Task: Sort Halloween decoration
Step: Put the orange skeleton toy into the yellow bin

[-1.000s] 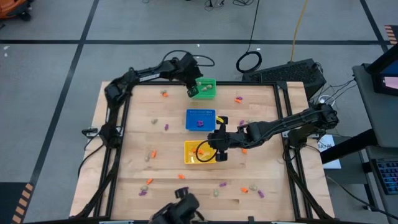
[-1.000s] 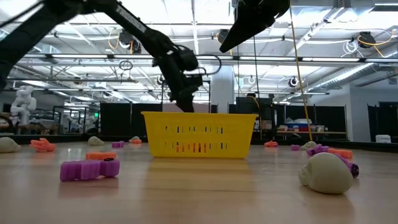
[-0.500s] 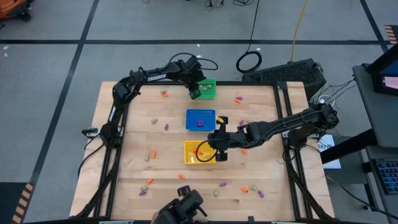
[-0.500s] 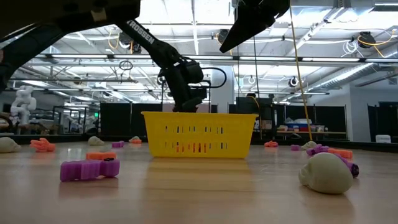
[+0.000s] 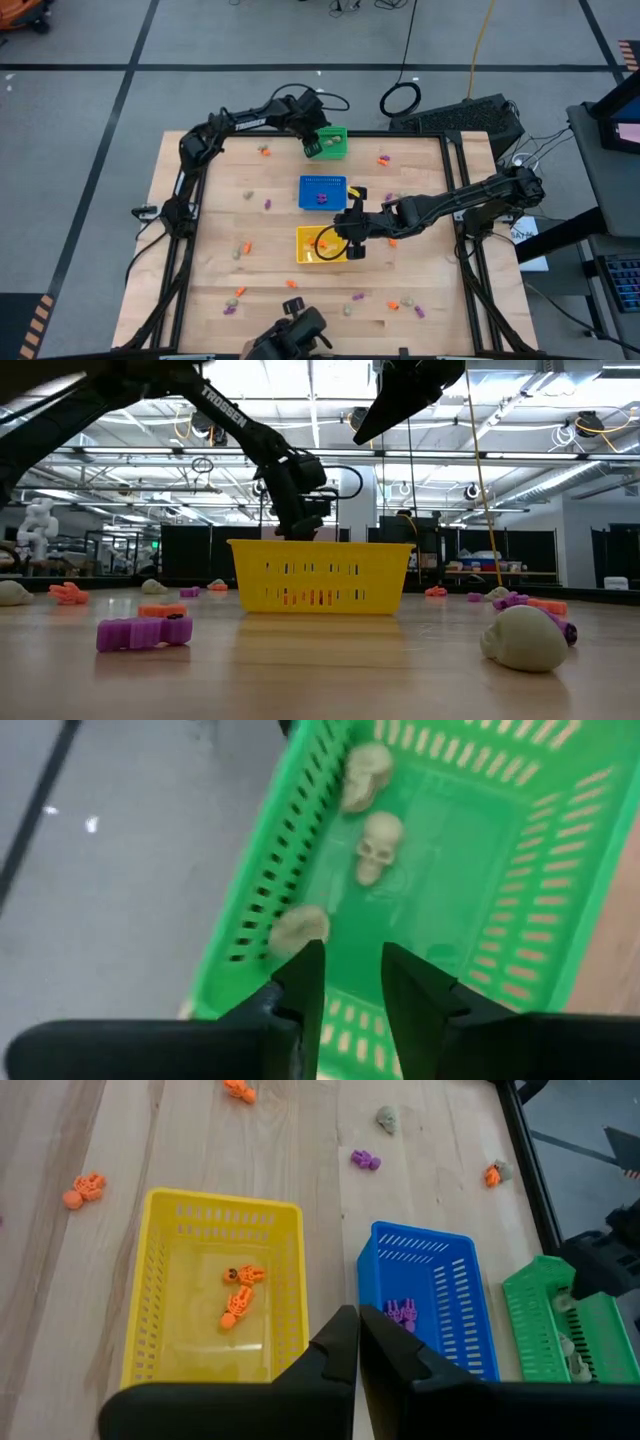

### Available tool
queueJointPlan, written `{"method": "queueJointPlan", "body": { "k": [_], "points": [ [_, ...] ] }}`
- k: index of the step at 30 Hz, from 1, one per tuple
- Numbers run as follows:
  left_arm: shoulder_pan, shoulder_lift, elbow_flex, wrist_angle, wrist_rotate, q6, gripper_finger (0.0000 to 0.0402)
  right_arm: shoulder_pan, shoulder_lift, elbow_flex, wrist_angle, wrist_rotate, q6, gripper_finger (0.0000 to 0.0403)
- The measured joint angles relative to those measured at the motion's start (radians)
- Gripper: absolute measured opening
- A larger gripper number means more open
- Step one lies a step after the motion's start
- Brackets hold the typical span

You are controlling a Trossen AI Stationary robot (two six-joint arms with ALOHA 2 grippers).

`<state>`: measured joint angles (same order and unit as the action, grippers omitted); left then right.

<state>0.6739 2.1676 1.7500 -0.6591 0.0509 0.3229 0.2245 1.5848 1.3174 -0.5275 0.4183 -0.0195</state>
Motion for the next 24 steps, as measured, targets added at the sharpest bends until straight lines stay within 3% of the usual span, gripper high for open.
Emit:
{"method": "queueJointPlan", "body": {
  "k": [7,11,24],
  "points": [
    [-0.023,-0.092,-0.033,0.063,0.085,-0.016,0.0015,0.0,-0.001,-0.05,0.134,0.004,0.007,0.0],
    [-0.053,-0.166,-0.137,0.17,0.097,-0.03,0.0006,-0.001,0.0,-0.131,0.244,0.004,0.019,0.0],
    [-0.179,-0.546,-0.717,0.706,0.072,-0.136,0.0001,-0.001,0.0,-0.4,0.662,0.004,0.166,0.0]
  ]
}}
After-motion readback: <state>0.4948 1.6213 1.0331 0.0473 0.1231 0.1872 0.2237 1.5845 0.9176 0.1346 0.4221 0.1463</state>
